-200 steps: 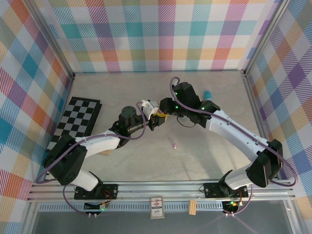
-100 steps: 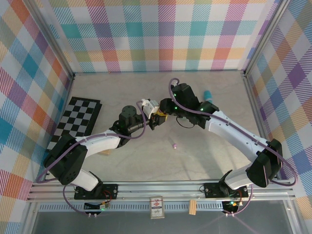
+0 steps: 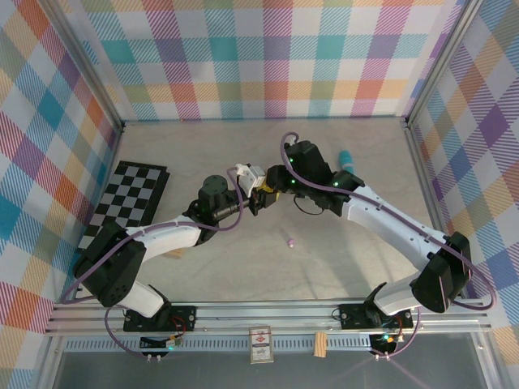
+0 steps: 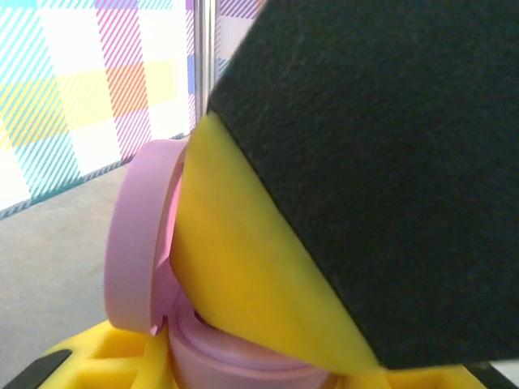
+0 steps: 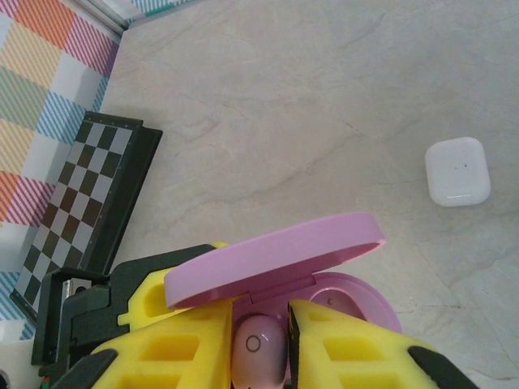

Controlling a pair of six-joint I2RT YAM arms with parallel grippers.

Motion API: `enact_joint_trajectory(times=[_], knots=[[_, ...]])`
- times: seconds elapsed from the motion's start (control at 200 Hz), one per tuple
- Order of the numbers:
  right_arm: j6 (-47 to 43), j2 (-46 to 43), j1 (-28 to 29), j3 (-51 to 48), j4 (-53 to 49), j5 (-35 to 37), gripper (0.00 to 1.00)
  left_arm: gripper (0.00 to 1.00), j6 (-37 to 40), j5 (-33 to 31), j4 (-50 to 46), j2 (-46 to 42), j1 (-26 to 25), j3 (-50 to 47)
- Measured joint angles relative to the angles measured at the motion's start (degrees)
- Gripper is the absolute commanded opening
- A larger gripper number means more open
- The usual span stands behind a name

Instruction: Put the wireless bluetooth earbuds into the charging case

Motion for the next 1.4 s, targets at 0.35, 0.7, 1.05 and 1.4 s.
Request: enact_joint_trajectory(times=[0.35,0.7,1.05,1.4], knots=[[-1.3,-2.7,0.1,-0.7,0.6,-0.7,0.48,0.30,-0.9,-0.2,1.5,0.0,0.0,0.2],[-2.6,-18.0,-1.2,-9.0,-0.1,3.8,0.55,0.30,-3.0,-0.2,4.8,-1.4,1.9,-3.3],[-1.0,-21.5,-12.3,-20.1,-4.7,-3.5,0.61,0.30,-3.2,-0.8,4.2,-13.3,3.1,-11.3],[6.1,-11.5,-9.6,-29.8,-4.5,-11.9,0.58,0.30,-3.0,-2.5,2.7,-20.5,3.1,-17.2]])
